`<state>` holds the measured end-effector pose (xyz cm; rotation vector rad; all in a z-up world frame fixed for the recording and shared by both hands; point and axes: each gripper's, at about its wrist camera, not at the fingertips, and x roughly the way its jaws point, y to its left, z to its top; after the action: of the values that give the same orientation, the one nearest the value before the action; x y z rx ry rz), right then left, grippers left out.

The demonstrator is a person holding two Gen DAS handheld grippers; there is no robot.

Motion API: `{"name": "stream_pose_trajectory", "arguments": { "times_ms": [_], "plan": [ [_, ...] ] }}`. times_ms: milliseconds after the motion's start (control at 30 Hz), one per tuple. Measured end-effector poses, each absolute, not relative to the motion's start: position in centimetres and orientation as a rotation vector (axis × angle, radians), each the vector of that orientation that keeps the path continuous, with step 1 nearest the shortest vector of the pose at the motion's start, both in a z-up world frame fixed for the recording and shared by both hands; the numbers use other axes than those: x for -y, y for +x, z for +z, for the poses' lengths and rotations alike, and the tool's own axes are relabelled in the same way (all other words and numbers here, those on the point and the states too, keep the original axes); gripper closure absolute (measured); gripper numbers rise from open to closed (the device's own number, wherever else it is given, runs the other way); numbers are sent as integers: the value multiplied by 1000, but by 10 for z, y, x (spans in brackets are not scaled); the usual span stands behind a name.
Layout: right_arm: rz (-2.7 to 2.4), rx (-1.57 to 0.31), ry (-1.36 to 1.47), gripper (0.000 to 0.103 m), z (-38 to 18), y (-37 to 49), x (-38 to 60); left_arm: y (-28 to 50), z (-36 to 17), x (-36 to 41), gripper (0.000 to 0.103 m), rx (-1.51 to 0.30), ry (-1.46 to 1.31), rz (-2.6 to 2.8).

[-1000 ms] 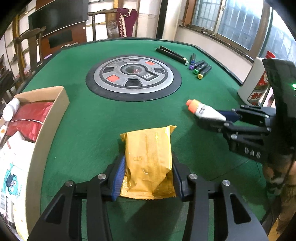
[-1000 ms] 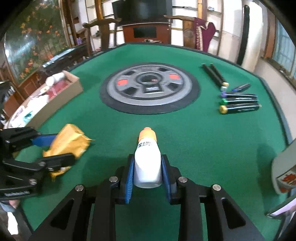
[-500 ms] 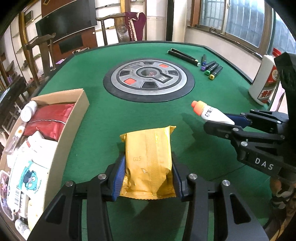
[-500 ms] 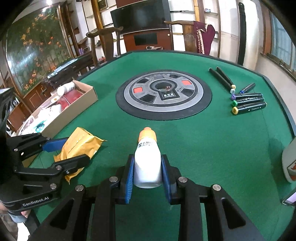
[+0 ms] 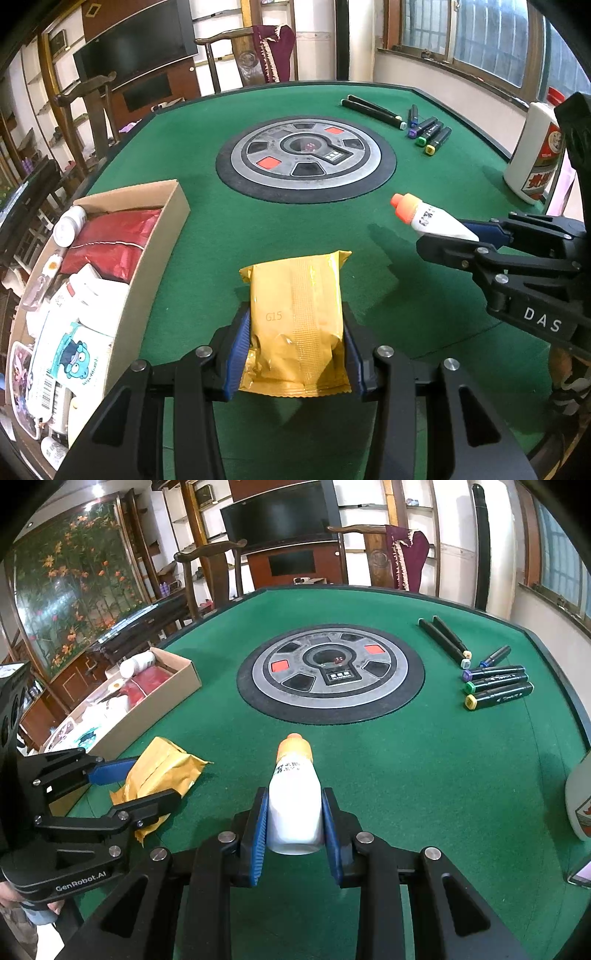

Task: Organize objects
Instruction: 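Lift the gold foil packet with the left tool while the right tool grasps the orange-capped bottle, then carry the foil packet toward the cardboard box with the left tool while the right tool carries the bottle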

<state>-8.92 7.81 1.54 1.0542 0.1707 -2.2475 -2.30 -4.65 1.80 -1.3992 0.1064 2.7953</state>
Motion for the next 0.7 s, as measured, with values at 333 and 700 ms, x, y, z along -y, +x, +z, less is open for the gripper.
{"name": "stream_pose_trajectory", "arguments": {
  "times_ms": [333, 700],
  "plan": [
    [-2238, -186, 1047, 74, 16, -88, -78, -27, 19, 49, 60, -113, -1403, 2815],
    [-2235, -177, 1046, 74, 15, -88, -76, -26, 14, 47, 60, -116, -1409, 2805]
  ]
}}
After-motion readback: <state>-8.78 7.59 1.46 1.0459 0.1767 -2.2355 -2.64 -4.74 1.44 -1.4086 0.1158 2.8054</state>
